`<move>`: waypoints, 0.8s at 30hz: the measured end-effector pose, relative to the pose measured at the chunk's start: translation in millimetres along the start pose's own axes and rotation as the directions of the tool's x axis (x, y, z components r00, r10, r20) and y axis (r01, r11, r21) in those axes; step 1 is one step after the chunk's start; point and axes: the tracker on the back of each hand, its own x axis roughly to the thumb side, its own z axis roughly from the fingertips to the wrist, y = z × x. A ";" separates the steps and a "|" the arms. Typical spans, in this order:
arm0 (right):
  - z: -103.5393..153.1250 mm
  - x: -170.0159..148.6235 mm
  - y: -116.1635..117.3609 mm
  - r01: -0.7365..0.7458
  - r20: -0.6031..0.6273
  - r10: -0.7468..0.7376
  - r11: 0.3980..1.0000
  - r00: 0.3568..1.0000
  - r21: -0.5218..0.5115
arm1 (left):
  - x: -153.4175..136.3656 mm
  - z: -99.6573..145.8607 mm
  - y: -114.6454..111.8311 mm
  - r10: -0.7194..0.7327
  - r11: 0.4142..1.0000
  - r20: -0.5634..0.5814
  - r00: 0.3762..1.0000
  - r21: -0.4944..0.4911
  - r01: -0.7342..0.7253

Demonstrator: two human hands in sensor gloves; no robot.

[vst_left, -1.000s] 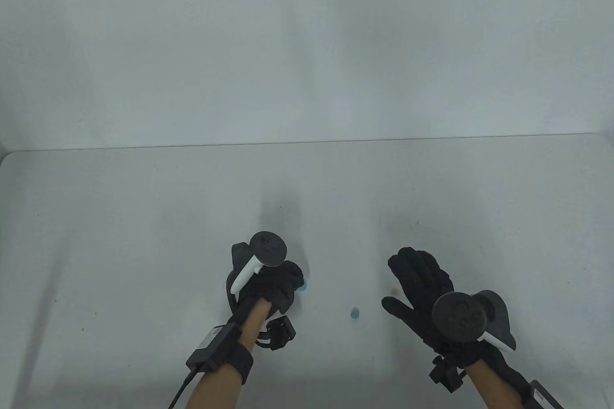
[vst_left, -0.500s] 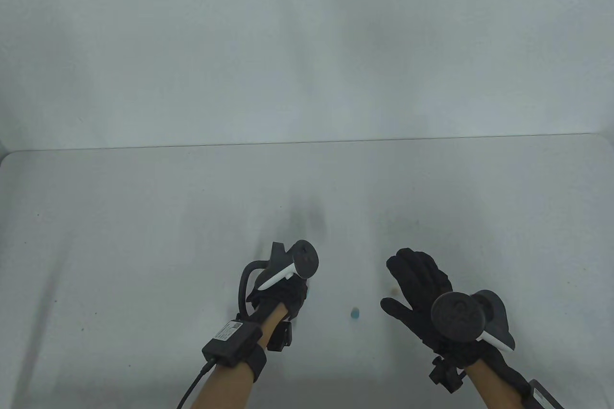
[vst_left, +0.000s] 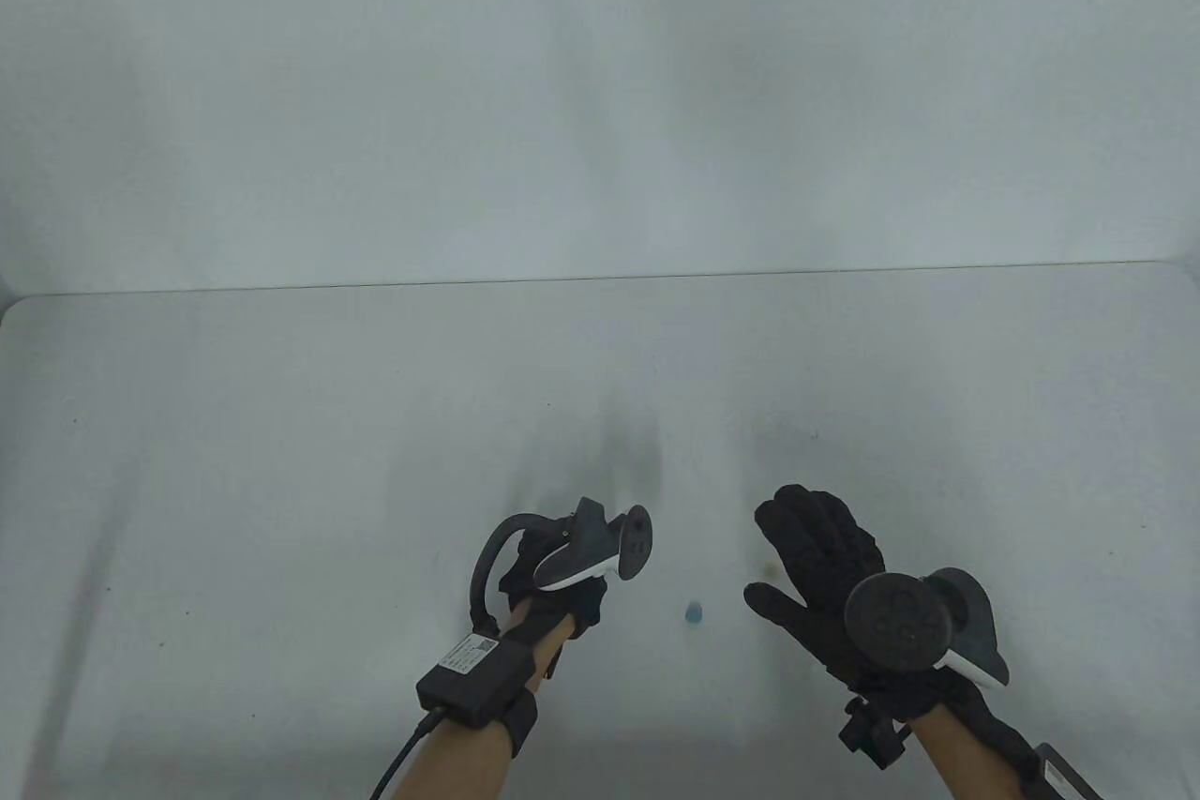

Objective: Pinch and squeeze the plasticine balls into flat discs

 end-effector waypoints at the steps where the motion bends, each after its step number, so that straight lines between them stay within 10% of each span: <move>1: 0.3 0.2 -0.4 -0.001 0.001 0.001 1.000 1.000 -0.003 | -3.5 1.8 2.0 0.041 0.999 -0.002 0.999 0.002 -0.041; 13: 1.6 -1.0 -2.5 -0.006 -0.013 0.005 1.000 1.000 -0.013 | -46.5 77.1 55.9 0.317 0.904 0.175 0.932 0.240 -0.353; 24: 0.9 -0.4 -0.1 -0.034 -0.032 0.034 0.999 0.999 0.013 | -53.7 138.6 44.1 0.257 0.869 0.347 0.902 0.324 -0.373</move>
